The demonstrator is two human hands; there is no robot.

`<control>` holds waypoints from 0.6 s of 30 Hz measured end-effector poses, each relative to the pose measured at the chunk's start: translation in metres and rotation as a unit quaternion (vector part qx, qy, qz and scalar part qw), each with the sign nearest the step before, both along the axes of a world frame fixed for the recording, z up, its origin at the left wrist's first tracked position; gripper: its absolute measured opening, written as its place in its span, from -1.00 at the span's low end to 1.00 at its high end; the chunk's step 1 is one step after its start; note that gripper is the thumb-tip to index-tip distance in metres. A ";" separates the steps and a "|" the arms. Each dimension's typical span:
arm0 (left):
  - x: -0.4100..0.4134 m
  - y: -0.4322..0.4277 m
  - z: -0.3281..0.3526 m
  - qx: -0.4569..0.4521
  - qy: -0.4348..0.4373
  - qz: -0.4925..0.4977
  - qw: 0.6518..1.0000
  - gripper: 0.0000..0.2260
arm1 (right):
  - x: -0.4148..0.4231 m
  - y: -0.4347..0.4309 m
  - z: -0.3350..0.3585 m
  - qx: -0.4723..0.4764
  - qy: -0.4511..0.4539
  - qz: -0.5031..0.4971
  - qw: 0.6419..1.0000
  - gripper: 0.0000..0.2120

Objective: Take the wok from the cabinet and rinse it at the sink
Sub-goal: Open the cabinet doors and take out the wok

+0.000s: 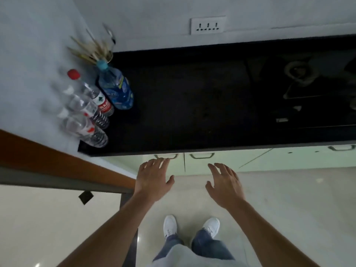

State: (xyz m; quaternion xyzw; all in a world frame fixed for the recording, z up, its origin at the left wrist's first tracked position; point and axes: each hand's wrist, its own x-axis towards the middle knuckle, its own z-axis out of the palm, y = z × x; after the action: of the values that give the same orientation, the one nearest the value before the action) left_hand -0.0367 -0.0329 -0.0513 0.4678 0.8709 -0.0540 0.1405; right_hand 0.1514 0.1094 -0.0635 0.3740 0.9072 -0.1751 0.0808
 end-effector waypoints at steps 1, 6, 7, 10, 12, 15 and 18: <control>-0.004 -0.004 -0.007 -0.002 -0.006 0.008 1.000 -0.42 | -0.004 -0.001 -0.006 -0.004 -0.007 0.007 1.000 -0.44; -0.019 -0.006 -0.050 0.001 -0.040 0.017 0.999 -0.42 | -0.036 -0.002 -0.037 -0.027 -0.028 0.028 0.999 -0.41; -0.021 -0.005 -0.060 0.008 -0.045 0.012 0.999 -0.42 | -0.041 -0.003 -0.044 -0.031 -0.027 0.027 0.999 -0.40; -0.027 0.001 -0.086 0.019 -0.050 -0.007 0.999 -0.37 | -0.054 -0.005 -0.064 -0.028 -0.017 0.018 0.999 -0.39; -0.030 0.004 -0.100 0.022 -0.053 -0.018 0.998 -0.33 | -0.062 -0.003 -0.075 -0.026 -0.009 0.008 1.000 -0.36; -0.033 0.009 -0.120 0.041 -0.049 -0.031 0.997 -0.29 | -0.074 0.003 -0.090 -0.017 0.001 -0.003 1.000 -0.36; -0.034 0.014 -0.136 0.046 -0.048 -0.028 0.997 -0.28 | -0.080 0.006 -0.104 -0.014 0.004 -0.013 1.000 -0.41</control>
State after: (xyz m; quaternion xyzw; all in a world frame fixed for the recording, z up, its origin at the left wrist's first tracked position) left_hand -0.0702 -0.0190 -0.1877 0.5000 0.8513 0.0051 0.1587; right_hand 0.0712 0.1156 -0.1674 0.3839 0.9000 -0.1903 0.0803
